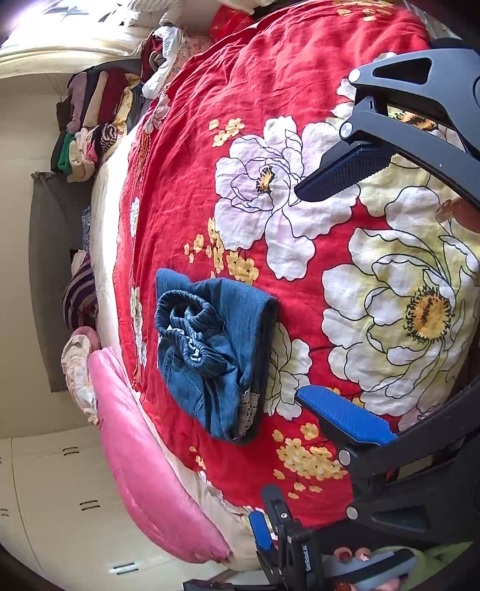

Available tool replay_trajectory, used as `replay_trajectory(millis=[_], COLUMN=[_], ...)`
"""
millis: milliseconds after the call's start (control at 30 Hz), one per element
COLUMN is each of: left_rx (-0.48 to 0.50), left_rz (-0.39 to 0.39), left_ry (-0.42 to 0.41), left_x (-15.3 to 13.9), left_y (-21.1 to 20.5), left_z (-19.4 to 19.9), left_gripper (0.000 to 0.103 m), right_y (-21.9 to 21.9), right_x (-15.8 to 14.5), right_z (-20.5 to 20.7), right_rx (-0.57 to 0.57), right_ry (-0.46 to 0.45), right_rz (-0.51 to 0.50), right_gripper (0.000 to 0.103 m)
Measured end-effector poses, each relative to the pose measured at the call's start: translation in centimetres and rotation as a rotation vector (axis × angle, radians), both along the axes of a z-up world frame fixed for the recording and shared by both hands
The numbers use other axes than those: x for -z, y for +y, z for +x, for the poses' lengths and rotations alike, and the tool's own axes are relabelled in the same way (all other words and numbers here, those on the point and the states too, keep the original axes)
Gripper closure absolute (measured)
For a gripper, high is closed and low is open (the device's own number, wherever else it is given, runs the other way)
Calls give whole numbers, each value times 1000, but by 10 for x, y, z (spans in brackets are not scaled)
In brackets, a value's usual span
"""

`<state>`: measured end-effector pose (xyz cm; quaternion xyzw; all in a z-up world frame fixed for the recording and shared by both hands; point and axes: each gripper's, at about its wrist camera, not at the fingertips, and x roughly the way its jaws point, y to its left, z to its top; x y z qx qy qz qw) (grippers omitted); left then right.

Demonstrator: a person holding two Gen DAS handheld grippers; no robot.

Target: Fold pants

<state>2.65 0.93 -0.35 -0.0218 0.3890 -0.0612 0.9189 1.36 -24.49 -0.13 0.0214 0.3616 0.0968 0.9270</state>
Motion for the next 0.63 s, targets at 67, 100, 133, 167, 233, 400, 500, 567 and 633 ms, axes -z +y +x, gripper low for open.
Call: replay_trajectory(millis=[67,100,133,167,233,400,500,567,633], left_rx=[-5,-13,-22,-31,-54,-196,-296,-354,-406], left_rz=[1,-5,-4,1,-18,40,69,90,105], left_ry=[12,27,37,38,23,55,142,173,174], left_x=[2,4,5,6,6,9,25,34,42], left_y=[1,3,5,8,20,84,134,163,184], left_z=[2,5,7,9,14,77,136,173,201], left_gripper=[4,4,4,4,4,4,4,4,4], right_y=[-2,-2,-5,-7,-18,-78,-138,-184,-223], right_x=[1,2,3,3,4,1,3,8,15], right_z=[1,2,3,4,9,36,67,91,113], right_rx=[10,15,23,29,66,208,359,443,523], right_ry=[5,8,12,14,20,23,36,68,86], right_rz=[-2,-3,-5,-7,-8,-48,-118,-103,-102], right_gripper=[9,9,9,9,9,9,9,9,9])
